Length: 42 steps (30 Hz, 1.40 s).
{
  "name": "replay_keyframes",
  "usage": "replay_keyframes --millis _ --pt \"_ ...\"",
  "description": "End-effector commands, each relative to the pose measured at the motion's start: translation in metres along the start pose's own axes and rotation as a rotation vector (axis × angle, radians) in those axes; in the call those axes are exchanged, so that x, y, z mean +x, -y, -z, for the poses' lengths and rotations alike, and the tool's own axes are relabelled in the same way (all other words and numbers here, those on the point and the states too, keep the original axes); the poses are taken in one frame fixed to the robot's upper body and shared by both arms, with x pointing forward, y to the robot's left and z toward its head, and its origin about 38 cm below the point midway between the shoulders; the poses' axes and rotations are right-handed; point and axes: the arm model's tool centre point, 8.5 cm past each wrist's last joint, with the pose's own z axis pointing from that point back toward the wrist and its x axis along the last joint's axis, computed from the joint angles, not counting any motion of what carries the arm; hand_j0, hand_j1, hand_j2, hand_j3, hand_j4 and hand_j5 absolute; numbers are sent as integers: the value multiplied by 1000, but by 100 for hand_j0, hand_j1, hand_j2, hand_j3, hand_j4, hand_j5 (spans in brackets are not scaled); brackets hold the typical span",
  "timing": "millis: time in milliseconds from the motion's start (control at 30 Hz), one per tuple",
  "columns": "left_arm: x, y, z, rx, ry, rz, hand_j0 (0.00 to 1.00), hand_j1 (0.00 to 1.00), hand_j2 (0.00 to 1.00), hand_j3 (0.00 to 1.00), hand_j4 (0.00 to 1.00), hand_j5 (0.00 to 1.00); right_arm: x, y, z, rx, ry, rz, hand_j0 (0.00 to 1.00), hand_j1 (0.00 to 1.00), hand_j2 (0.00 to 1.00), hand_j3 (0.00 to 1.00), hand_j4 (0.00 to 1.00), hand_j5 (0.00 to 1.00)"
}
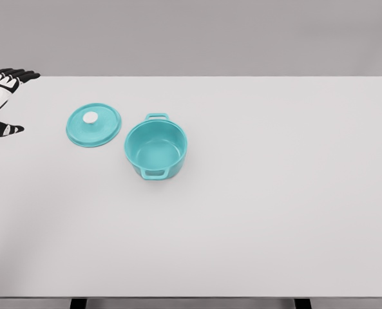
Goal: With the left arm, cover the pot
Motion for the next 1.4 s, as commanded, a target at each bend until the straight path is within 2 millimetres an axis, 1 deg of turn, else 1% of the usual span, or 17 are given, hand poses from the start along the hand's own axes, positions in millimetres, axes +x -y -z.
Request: replay_keyframes --millis 0,133,200,267,333,367,400,433,500,533,667,767,800,833,1067,1267,1367 --pt "0 -1 0 4 0 -4 100 100 100 100 100 100 0 0 0 0 1 0 100 100 100 100 100 100" --pt "2 1 1 2 5 -6 100 100 100 100 100 100 0 0 0 0 -1 0 100 100 100 100 100 100" --pt "10 8 10 -24 36 -8 100 100 100 100 100 100 0 0 0 0 -1 0 100 100 100 100 100 100" --pt "20 21 27 -84 76 -4 100 100 100 100 100 100 0 0 0 0 -1 0 100 100 100 100 100 100" --pt "22 30 44 -226 90 39 100 100 100 100 100 100 0 0 0 0 1 0 100 100 100 100 100 100" --pt "18 30 47 -273 82 46 100 100 100 100 100 100 0 0 0 0 -1 0 100 100 100 100 100 100" --pt "13 41 45 -361 70 34 100 100 100 100 100 100 0 0 0 0 -1 0 100 100 100 100 100 100" --pt "12 42 46 -393 68 33 100 100 100 100 100 100 0 0 0 0 1 0 100 100 100 100 100 100" --pt "19 35 59 -391 96 50 100 100 100 100 100 100 0 0 0 0 -1 0 100 100 100 100 100 100" --pt "23 31 68 -389 113 59 95 95 95 95 95 95 0 0 0 0 1 0 100 100 100 100 100 100" --pt "17 22 88 -402 110 60 94 94 94 94 94 94 0 0 0 0 1 0 100 100 100 100 100 100" --pt "21 26 102 -426 123 55 86 86 86 86 86 86 0 0 0 0 1 0 100 100 100 100 100 100" --pt "19 28 104 -431 119 45 79 79 79 79 79 79 0 0 0 0 1 0 100 100 100 100 100 100" --pt "21 30 107 -431 122 37 78 78 78 78 78 78 0 0 0 0 1 0 100 100 100 100 100 100" --pt "27 40 121 -452 134 11 78 78 78 78 78 78 0 0 0 0 1 0 100 100 100 100 100 100" --pt "23 51 124 -473 116 -25 79 79 79 79 79 79 0 0 0 0 1 0 100 100 100 100 100 100" --pt "23 49 125 -469 118 -24 79 79 79 79 79 79 0 0 0 0 1 0 100 100 100 100 100 100"
